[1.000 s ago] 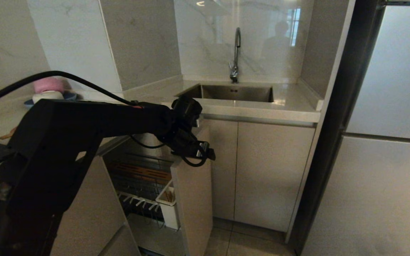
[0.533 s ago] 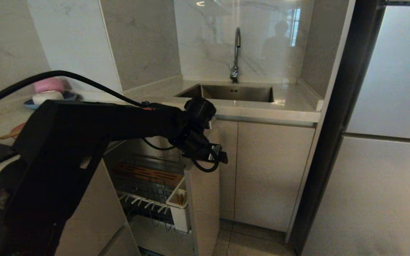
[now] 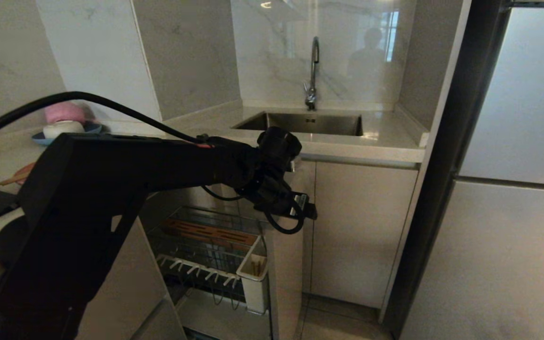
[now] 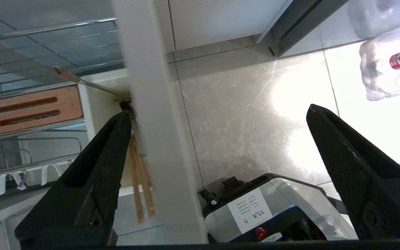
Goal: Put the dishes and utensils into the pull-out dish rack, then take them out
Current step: Open the cupboard, then pick up the bowl and place it in the cupboard
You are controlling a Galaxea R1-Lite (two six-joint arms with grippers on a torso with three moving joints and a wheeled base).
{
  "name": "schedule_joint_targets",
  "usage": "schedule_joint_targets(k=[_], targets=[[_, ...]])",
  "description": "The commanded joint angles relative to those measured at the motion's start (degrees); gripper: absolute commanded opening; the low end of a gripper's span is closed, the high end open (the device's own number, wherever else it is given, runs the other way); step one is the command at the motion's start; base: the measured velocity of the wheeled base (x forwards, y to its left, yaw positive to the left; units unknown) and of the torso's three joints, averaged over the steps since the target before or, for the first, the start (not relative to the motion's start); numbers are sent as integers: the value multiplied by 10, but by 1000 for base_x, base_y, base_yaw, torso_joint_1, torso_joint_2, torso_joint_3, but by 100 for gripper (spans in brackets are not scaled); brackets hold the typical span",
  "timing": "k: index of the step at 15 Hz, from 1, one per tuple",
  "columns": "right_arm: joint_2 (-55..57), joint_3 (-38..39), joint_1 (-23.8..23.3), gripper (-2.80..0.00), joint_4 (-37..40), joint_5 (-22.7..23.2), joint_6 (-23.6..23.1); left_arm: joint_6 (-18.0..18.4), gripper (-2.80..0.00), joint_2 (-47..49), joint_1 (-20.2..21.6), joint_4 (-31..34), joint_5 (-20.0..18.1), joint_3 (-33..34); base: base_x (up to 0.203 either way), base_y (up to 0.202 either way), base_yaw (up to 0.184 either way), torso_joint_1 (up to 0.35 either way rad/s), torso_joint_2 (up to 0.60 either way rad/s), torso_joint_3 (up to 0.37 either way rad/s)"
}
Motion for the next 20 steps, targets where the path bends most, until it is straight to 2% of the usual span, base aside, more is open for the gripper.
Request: schedule_joint_targets(k=[1,7,9,16,20], targets=[[1,0,0,-280,0,0,-1,-1,0,-2,-1,2,2,0,0,0,0,0,0,0],[0,0,0,-280,0,0,0,-9,0,-35,13,4,14,7,0,0,0,0,0,0],[1,0,0,-280,0,0,0,-8,0,-66,16,4,34,11,0,0,0,0,0,0],[1,0,0,-280,0,0,0,-7,0,-224,33,5,85,66,0,0,0,0,0,0],[0,0,0,-280,0,0,0,-6,0,-333,49,4,101,107,0,0,0,0,0,0]])
